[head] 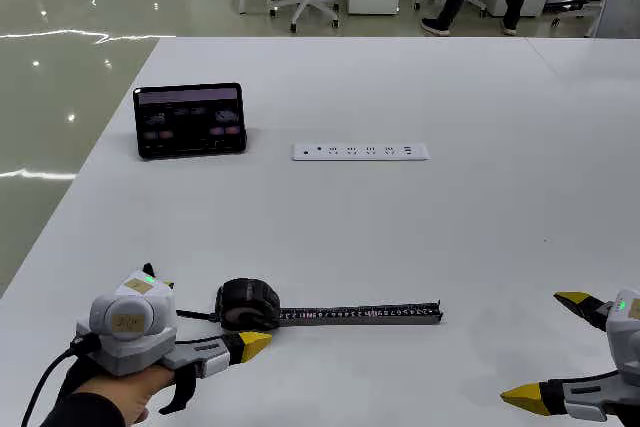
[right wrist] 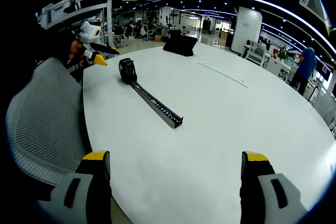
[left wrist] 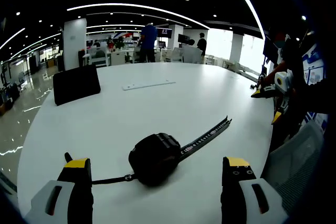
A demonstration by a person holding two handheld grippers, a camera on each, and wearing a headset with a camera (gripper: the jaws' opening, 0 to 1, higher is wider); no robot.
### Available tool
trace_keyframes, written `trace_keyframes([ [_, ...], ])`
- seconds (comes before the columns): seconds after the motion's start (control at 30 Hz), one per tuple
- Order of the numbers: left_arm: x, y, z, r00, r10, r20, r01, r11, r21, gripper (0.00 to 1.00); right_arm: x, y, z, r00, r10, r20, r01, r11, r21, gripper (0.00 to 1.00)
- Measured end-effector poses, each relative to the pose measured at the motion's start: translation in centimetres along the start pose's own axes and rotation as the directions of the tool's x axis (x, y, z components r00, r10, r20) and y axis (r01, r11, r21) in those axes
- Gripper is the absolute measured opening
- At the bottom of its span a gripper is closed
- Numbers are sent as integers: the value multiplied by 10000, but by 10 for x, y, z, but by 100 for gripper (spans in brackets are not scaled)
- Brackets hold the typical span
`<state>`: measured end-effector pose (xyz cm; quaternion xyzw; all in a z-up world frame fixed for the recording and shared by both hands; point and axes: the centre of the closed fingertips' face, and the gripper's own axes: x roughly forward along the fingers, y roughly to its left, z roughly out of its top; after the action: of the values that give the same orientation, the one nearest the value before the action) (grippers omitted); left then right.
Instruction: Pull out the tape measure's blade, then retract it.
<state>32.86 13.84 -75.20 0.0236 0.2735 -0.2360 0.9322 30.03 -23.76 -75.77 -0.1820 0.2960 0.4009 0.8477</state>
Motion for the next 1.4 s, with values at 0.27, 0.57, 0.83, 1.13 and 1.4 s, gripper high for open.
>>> trace_keyframes([
  [0.27, 3, -2, -10, 9997, 222, -103, -223, 9996, -145, 100, 2, 5, 0, 9999, 73, -81, -74, 9999, -119, 99],
  [0.57, 9, 0, -7, 9984, 553, 101, -545, 9963, -669, 100, 8, 5, 4, 9996, 103, -245, -111, 9993, -361, 100],
  [0.83, 22, -13, -14, 9945, 1041, -83, -1045, 9919, -728, 100, 19, 2, 17, 9983, 365, -447, -405, 9948, -933, 99],
  [1.13, 31, -17, -13, 9911, 1332, 46, -1321, 9859, -1023, 100, 34, -4, 30, 9945, 722, -765, -834, 9842, -1560, 98],
  [1.4, 33, -10, -11, 9858, 1656, 272, -1605, 9776, -1360, 100, 48, -11, 38, 9862, 1129, -1208, -1398, 9595, -2446, 95],
])
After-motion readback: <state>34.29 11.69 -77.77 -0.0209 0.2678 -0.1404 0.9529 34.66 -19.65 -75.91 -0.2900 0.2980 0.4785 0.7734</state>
